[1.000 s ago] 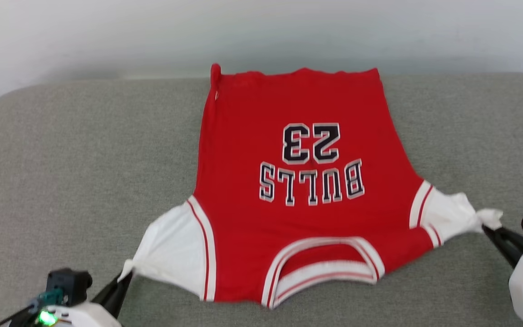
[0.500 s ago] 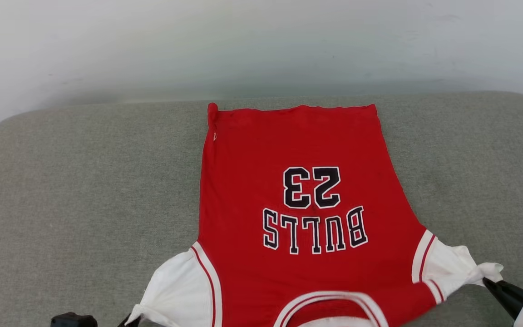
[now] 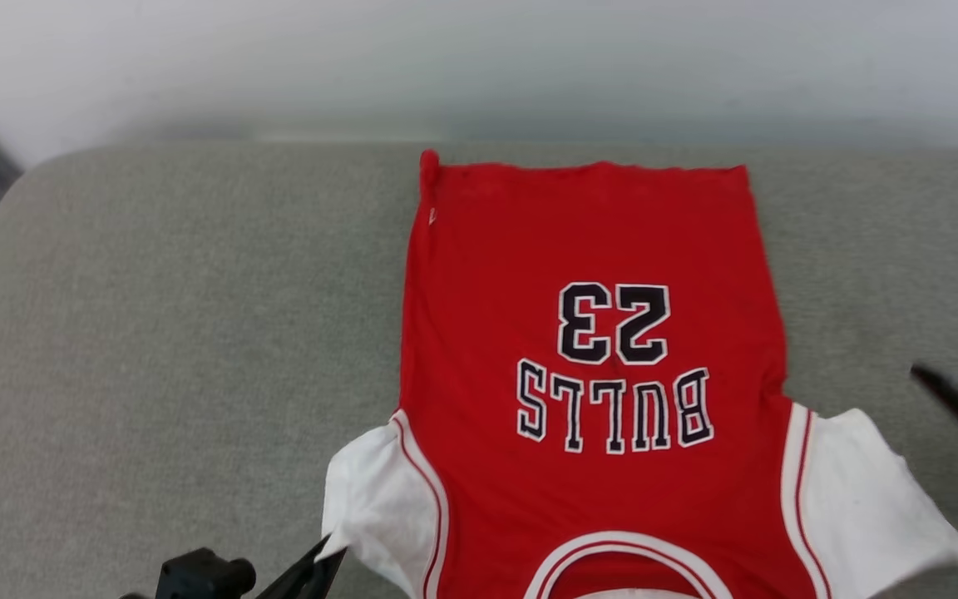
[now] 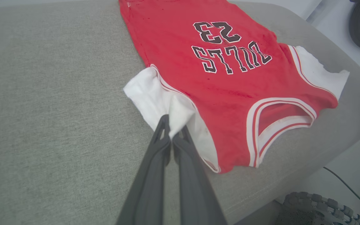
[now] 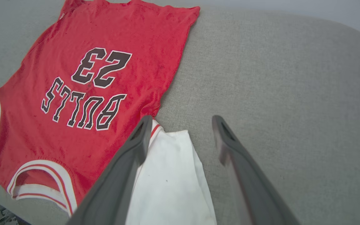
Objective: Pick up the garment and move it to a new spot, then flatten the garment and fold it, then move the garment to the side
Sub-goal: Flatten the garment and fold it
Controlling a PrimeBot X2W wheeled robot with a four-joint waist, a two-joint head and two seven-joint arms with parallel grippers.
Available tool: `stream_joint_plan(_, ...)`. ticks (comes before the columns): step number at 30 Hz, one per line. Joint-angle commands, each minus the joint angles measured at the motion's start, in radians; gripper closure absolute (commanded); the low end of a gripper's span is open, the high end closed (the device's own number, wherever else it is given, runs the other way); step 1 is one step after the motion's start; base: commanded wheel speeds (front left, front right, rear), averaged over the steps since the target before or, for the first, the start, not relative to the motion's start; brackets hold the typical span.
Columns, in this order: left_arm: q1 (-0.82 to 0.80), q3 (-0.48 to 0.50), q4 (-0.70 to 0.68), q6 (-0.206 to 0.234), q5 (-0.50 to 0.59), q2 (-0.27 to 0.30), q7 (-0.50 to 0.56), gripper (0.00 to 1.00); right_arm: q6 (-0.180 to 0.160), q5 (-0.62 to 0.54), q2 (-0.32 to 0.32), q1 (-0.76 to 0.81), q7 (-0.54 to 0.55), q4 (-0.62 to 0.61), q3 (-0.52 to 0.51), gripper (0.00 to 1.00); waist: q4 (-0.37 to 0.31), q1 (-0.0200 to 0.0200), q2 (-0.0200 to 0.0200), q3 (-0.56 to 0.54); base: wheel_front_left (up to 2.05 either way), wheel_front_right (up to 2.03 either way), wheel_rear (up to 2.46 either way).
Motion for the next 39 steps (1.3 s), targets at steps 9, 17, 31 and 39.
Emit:
stream_joint_plan(9,-0.132,-0.045,-0.115,-0.041,0.067,-0.038,0.033,1.0,0.0,-0.251,0.145,-0.459,0.434,0.126,-0.168,0.0,0.197,0.0,-0.0001,0.249,0.0,0.0,0.0)
stream_joint_plan(17,-0.228,-0.094,-0.129,-0.089,0.099,-0.111,0.047,1.0,0.0,-0.461,0.123,-0.713,0.612,0.248,-0.229,0.0,0.338,0.0,-0.0001,0.379,0.0,0.0,0.0)
stream_joint_plan(31,-0.294,-0.121,-0.068,-0.145,0.1,-0.187,0.002,1.0,0.0,-0.615,0.079,-0.841,0.642,0.357,-0.286,0.0,0.444,0.0,-0.0001,0.489,0.0,0.0,0.0)
stream_joint_plan(39,-0.325,-0.121,-0.036,-0.163,0.112,-0.191,-0.023,1.0,0.0,-0.626,0.101,-0.728,0.702,0.383,-0.294,1.0,0.456,0.0,-0.0001,0.513,0.0,0.0,0.0)
